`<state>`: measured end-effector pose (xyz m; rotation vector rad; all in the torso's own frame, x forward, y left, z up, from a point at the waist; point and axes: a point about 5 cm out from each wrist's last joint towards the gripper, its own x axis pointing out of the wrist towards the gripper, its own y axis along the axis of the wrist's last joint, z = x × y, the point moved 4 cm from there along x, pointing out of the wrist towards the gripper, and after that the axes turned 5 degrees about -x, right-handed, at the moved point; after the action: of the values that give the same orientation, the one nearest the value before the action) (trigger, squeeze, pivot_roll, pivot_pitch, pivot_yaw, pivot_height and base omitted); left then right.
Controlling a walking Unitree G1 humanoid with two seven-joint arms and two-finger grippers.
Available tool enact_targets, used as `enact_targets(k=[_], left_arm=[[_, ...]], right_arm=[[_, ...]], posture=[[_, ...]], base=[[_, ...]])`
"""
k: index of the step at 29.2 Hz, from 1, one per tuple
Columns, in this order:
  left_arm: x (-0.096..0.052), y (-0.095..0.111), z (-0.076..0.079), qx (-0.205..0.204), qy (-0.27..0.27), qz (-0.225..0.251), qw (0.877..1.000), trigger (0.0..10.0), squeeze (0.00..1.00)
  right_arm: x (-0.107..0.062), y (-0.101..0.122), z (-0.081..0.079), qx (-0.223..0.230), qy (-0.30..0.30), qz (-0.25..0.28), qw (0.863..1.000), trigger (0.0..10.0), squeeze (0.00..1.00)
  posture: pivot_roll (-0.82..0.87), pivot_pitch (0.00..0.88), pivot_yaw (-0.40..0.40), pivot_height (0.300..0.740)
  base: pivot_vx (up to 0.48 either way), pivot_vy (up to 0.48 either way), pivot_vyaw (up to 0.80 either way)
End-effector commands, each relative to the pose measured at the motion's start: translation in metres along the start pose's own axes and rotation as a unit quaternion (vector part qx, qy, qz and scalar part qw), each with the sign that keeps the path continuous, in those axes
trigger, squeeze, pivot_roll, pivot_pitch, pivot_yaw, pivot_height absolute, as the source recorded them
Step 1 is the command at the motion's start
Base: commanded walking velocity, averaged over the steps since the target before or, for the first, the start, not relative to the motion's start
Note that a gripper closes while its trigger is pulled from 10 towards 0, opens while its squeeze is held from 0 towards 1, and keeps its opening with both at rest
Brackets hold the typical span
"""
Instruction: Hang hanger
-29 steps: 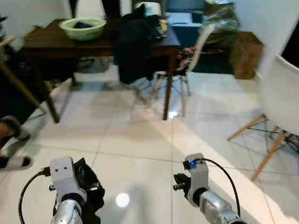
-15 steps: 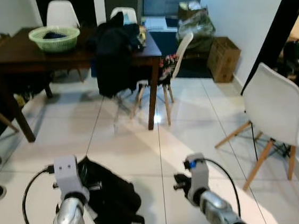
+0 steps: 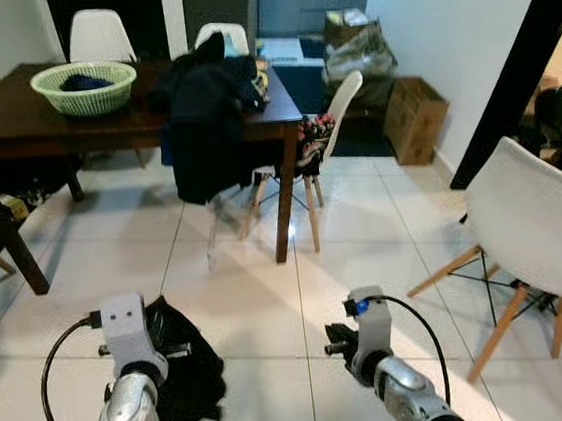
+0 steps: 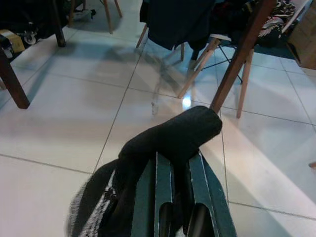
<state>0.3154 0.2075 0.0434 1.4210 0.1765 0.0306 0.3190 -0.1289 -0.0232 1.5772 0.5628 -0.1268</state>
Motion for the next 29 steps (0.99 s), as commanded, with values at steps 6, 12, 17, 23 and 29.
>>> enact_targets(k=[6,12,17,23,29], left_arm=[[0.004,0.010,0.006,-0.004,-0.010,0.019,1.000,10.0,0.00],[0.005,0.013,0.009,-0.001,-0.017,0.022,1.000,10.0,0.00],[0.005,0.015,0.008,0.000,-0.016,0.025,1.000,10.0,0.00],[0.003,0.019,0.003,0.001,-0.009,0.033,0.999,10.0,0.00],[0.005,0.032,0.007,0.004,-0.014,0.052,0.999,10.0,0.00]], right_arm=[[0.001,0.006,0.001,0.010,-0.005,0.014,1.000,10.0,0.00],[0.002,0.006,-0.004,0.014,-0.003,0.019,1.000,10.0,0.00],[0.002,0.006,-0.005,0.011,0.001,0.019,1.000,10.0,0.00],[0.005,0.015,-0.008,0.008,0.010,0.032,0.999,10.0,0.00],[0.012,0.039,-0.012,0.032,0.016,0.067,0.997,10.0,0.00]], posture=[[-0.02,0.000,-0.090,0.740],[-0.01,0.000,-0.085,0.740],[0.00,0.000,-0.098,0.740],[0.00,0.000,-0.106,0.740],[0.00,0.000,-0.106,0.740]], base=[[0.390,0.000,0.00],[0.389,0.000,-0.35],[0.392,0.000,0.00],[0.390,0.000,0.00],[0.390,0.000,0.00]])
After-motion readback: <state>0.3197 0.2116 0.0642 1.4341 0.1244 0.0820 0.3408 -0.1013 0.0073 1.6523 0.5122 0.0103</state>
